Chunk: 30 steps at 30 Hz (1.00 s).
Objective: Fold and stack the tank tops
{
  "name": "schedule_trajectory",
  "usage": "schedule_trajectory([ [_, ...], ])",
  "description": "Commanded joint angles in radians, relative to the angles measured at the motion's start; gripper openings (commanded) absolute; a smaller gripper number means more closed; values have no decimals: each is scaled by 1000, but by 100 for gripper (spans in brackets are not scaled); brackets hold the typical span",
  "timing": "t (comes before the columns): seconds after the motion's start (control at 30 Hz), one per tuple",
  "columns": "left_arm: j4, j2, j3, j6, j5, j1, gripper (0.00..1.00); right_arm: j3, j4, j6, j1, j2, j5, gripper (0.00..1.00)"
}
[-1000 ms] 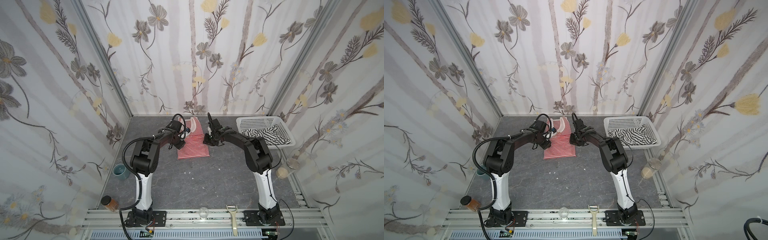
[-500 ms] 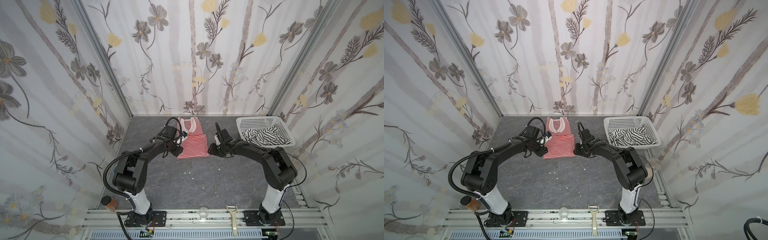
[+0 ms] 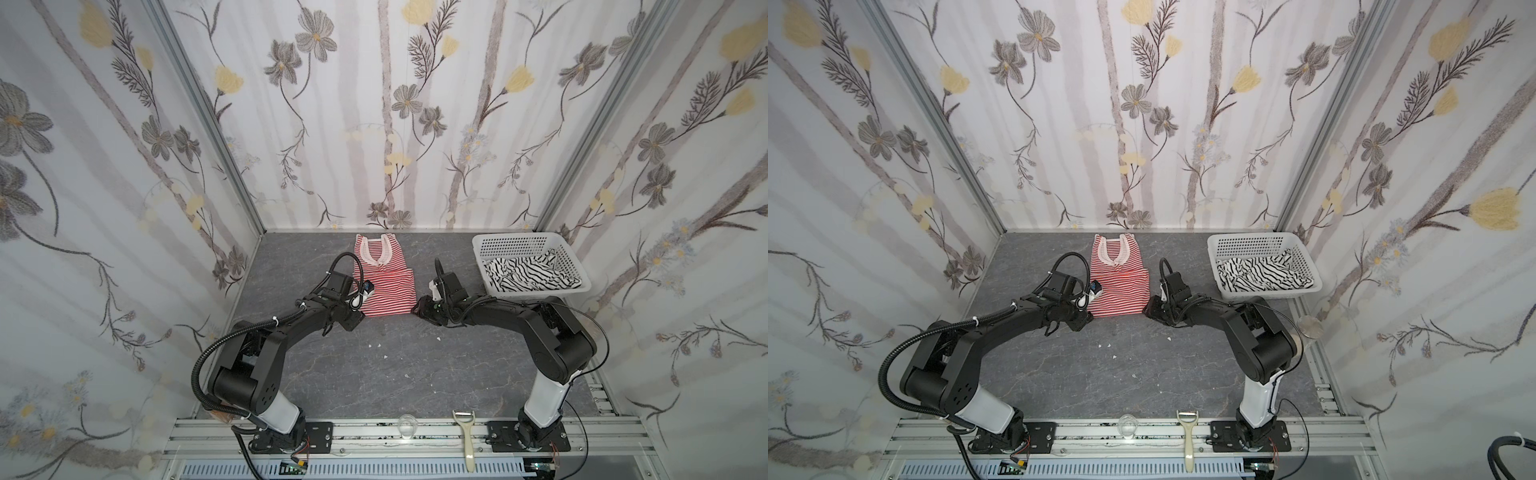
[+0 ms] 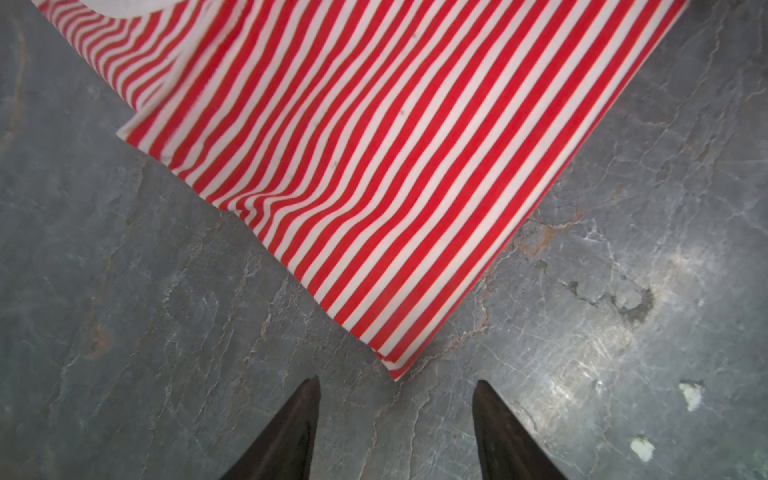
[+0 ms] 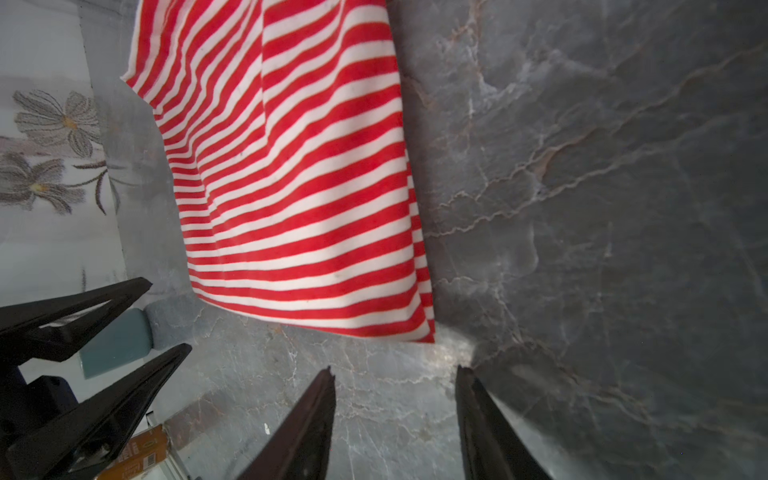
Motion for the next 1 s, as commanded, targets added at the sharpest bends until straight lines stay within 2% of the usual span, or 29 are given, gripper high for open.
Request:
schedule_trajectory([
  [0.0,48,-10,-5,6,-13,0,61,-1,115,56,-3,16,-44,48],
  [0.47,83,-14,-28,11,-22,0,61,-7,186,87,-22,58,-90,44],
  [0.63,90,-1,-42,32,-26,-2,61,6,200,100,-26,77,-93,36],
  [0.97,107,15,-64,52,-24,-5,60,36,204,106,-29,98,-87,12],
])
